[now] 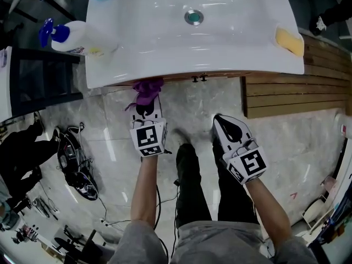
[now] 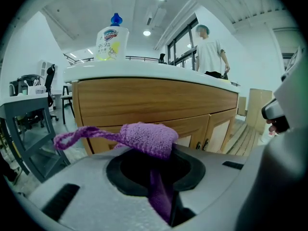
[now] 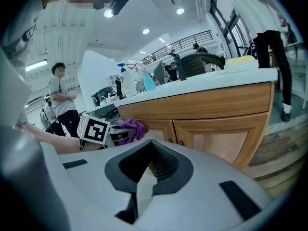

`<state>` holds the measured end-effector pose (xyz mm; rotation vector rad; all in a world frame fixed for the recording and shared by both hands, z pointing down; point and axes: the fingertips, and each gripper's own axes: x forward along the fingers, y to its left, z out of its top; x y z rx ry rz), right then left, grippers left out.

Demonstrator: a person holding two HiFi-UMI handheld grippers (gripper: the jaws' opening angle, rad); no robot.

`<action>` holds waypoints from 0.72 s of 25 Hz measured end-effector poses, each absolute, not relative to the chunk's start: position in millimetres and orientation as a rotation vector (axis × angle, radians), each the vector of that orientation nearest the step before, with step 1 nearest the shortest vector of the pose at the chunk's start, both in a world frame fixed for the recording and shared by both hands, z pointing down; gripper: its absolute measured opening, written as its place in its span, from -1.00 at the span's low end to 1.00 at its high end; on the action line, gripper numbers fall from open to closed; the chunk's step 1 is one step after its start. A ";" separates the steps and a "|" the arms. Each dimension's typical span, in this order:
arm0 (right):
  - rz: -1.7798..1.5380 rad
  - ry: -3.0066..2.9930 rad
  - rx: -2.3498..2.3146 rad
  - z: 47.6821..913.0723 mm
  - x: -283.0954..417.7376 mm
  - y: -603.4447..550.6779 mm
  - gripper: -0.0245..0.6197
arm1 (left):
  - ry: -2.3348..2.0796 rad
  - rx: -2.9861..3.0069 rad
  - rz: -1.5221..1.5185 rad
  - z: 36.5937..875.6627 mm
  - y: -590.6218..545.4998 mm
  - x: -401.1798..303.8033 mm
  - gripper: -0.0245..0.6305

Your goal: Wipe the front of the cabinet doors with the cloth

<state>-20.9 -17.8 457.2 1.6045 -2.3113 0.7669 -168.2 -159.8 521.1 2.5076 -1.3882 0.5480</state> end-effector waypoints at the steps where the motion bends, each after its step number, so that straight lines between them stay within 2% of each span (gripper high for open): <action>1: 0.765 -2.312 1.604 457.4 -18.6 -17.5 -0.90 | -1.385 2.508 0.547 521.4 -158.8 -164.8 -0.70; 18: 0.791 -2.270 1.661 465.3 23.6 -5.0 -0.90 | -1.314 2.538 0.547 523.7 -145.6 -113.9 -0.70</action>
